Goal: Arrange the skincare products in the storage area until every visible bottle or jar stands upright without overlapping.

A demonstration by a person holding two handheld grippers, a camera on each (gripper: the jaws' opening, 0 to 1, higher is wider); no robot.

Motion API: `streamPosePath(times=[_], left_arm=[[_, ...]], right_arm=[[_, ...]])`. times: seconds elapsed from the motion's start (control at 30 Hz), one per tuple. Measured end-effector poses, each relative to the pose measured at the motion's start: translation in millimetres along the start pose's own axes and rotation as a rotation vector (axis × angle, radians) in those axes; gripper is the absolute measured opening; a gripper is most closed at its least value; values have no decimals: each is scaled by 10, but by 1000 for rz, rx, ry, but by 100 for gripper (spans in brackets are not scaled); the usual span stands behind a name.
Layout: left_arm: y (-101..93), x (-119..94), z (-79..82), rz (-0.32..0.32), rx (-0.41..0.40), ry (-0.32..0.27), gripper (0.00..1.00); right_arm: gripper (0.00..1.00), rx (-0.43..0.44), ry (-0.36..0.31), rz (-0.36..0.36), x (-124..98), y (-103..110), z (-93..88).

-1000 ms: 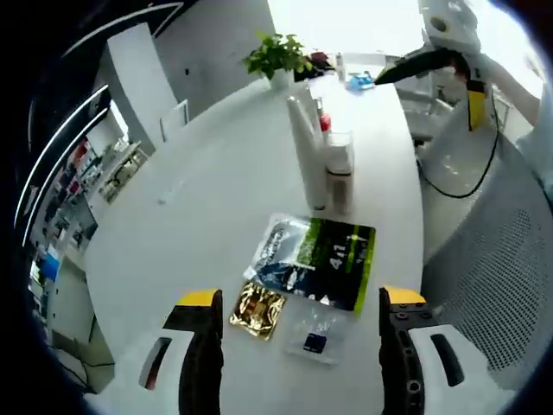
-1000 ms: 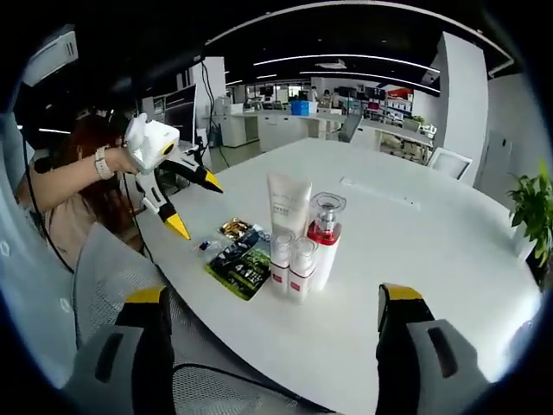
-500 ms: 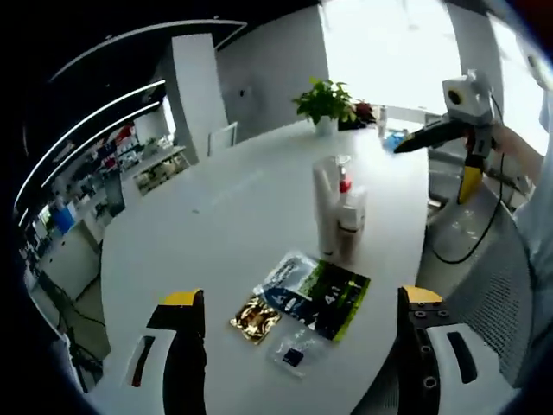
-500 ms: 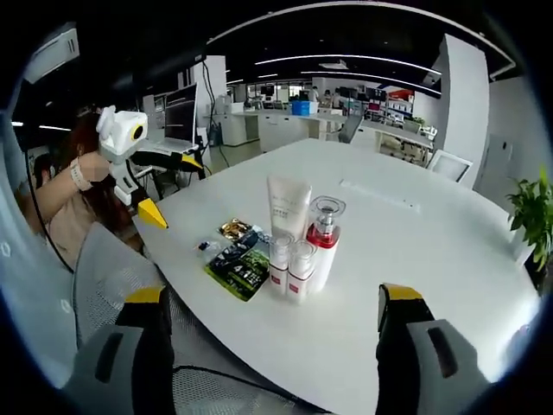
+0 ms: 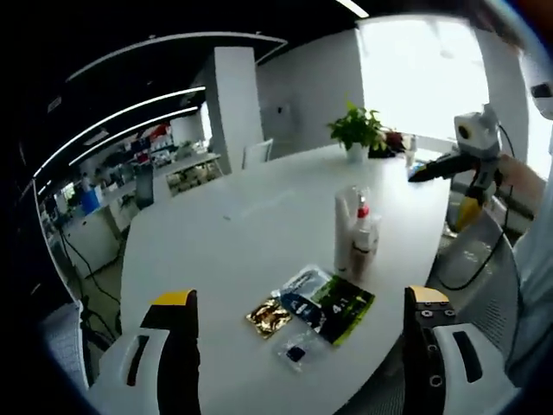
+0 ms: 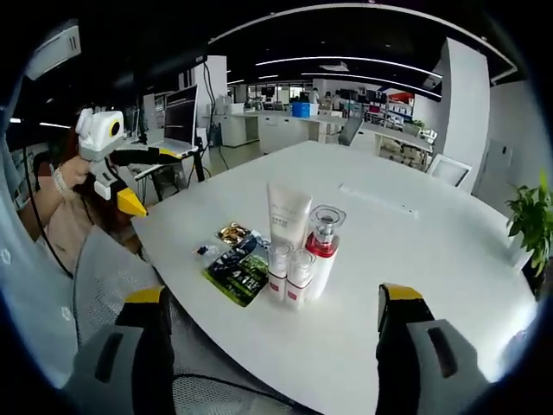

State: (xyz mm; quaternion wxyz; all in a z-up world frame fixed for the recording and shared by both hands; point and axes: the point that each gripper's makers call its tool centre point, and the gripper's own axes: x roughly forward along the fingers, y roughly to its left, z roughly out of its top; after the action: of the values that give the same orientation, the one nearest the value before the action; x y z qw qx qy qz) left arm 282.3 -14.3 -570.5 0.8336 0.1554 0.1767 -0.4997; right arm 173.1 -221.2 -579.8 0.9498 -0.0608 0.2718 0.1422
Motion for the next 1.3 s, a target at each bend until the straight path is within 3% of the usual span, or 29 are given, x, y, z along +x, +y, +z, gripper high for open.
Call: streamPosePath(times=[0.2,0.5,1.03,1.3], left_arm=[[11,-85,16,28,-56,-38,97],[10,-190,113,34,-80,-77,97],[93,-234,156,76,-88,-100,97],[47,-205,96,67,-92,-84,97]], right_arm=[[100,-8,-2,-8,-13,-17,24],[100,-12,-4,-7,-16,9,60],[100,4,3,1,2,18,31],[100,0,1,7,31,31,57]])
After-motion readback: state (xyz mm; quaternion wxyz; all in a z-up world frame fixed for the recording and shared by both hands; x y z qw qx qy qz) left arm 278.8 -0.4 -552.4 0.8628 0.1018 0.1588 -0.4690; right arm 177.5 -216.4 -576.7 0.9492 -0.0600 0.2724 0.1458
